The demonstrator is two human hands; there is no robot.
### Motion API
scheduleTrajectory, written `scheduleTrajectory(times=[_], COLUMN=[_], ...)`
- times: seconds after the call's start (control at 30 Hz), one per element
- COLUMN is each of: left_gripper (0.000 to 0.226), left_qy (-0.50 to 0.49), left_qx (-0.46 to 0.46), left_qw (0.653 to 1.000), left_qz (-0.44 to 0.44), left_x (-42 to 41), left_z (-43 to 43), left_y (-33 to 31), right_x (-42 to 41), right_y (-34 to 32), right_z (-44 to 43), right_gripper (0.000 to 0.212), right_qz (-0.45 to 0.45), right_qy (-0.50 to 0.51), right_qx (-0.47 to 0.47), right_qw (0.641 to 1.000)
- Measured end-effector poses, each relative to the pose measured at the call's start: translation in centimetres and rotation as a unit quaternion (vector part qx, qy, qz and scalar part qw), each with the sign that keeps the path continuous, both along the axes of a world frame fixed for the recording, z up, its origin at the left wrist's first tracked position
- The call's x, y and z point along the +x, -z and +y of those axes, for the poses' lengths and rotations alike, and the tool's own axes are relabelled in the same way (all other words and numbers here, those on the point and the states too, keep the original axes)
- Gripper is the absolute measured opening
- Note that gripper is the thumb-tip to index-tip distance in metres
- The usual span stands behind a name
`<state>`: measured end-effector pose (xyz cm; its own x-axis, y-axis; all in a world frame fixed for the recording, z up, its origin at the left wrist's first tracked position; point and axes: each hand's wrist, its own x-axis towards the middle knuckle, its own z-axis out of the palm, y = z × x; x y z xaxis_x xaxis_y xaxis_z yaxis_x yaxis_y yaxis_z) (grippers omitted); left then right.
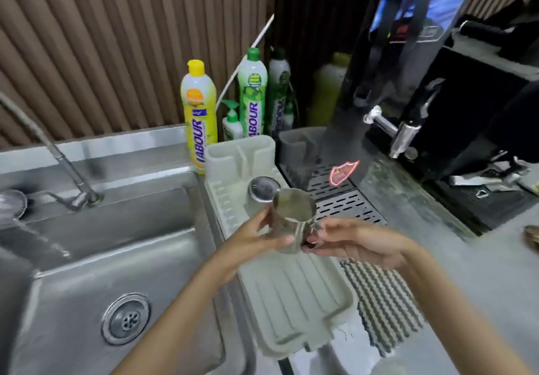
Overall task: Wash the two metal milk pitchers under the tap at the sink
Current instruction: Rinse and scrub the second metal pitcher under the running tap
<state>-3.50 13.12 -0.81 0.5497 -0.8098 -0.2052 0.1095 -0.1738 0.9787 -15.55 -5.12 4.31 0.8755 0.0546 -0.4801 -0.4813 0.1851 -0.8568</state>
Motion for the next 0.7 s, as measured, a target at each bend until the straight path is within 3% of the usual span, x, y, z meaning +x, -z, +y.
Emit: scheduleTrajectory(times=[0.17, 0.27, 0.33, 0.5, 0.7], left_gripper=[0.06, 0.068, 0.078, 0.07, 0.091], left_qy=[-0.136, -0.202, -0.245, -0.306, -0.405], left_qx=[-0.033, -0.02, -0.019, 0.021, 0.006], left_qw=[0.99, 0.979, 0.969, 0.951, 0.903], left_qz=[0.0, -0.017, 0.001, 0.043, -0.146], left_x=[3.1, 5.6, 7.2, 10.8, 12.9], left_z=[9.2, 14.2, 17.4, 23.9, 28.4], left_y=[-0.8, -0.8, -0.3, 1.4, 1.3], right_x=[7.6, 12.2, 14.9, 20.0, 22.9], right_y=[-0.7, 0.0, 0.7, 2.9, 5.9], right_z=[7.3, 12.3, 15.8, 24.2, 31.2], right_gripper=[0.031, 0.01, 0.012, 0.011, 0.011], right_qz=[0.003, 0.004, -0.003, -0.064, -0.161], right_qy=[-0.114, -0.121, -0.126, -0.119, -0.006], right_qx=[-0.006, 0.0, -0.033, -0.149, -0.085], right_qw=[0.993, 0.993, 0.991, 0.979, 0.983])
